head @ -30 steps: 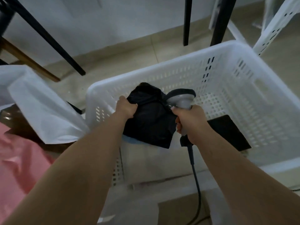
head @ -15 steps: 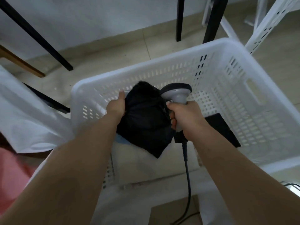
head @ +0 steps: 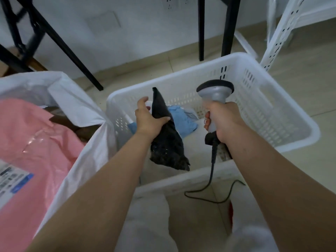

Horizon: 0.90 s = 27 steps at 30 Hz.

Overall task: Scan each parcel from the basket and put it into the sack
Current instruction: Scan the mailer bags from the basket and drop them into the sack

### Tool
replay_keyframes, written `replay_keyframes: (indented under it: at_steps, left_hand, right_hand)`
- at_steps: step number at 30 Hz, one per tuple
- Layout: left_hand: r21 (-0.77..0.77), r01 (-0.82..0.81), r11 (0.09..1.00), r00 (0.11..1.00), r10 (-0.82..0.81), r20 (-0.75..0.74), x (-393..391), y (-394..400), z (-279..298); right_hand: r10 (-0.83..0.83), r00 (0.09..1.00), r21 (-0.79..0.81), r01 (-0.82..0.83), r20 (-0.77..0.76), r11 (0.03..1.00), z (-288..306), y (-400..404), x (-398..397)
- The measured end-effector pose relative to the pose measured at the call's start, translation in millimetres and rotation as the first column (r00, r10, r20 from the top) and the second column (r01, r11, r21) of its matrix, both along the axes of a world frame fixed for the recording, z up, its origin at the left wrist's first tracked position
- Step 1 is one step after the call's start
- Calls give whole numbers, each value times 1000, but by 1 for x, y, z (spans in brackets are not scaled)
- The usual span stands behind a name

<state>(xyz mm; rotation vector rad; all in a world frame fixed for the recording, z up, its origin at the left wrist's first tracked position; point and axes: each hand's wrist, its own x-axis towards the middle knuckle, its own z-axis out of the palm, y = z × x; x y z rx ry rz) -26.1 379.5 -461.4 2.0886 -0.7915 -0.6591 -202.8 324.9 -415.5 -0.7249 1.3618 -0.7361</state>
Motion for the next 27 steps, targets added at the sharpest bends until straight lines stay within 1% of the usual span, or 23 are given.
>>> replay_keyframes:
  at_steps: [2,3,5,7,8,10,12,15,20,22,25,27]
  left_hand:
    - [129,-67,989,998,69,-14,-16,25,11]
    - [163,-100,982,990,114,-77,-22,39,16]
    - [161,-133,978,961,167,-220,-32,70,26]
    - [115,-156,981,949,181,-257,-38,93,41]
    - [62,-189,980,940,199,-277,-38,98,50]
    - [-73,-256,964,906,213,-366,-36,101,66]
    - [-148,-280,949,872,187,-452,-34,98,79]
    - [-194,-262,945,823,114,-556,-30,92,87]
    - [-302,-267,915,782,23,-623,-16,68,86]
    - [-302,-291,908,784,45,-620,-11,58,82]
    - [-260,-325,909,762,90,-641,-6,45,77]
    - [-252,-317,914,791,108,-603,-4,38,73]
  right_hand:
    - [-1,999,-5,1,43,1000,10,17,-7]
    - [1,998,-11,-1,56,1000,14,26,-11]
    - [17,997,-28,-15,69,999,23,48,-17]
    - [49,996,-43,-46,69,998,29,67,-19]
    - [69,995,-46,-66,67,997,31,73,-21]
    - [90,995,-60,-87,43,994,39,78,-23]
    - [83,996,-101,-82,11,992,45,76,-27]
    - [52,998,-137,-48,19,989,52,68,-34]
    - [27,996,-146,-16,80,989,52,51,-33]
    - [49,993,-153,-32,111,988,54,46,-32]
    - [129,982,-183,-103,137,978,64,42,-35]
    - [234,963,-213,-202,136,956,72,43,-40]
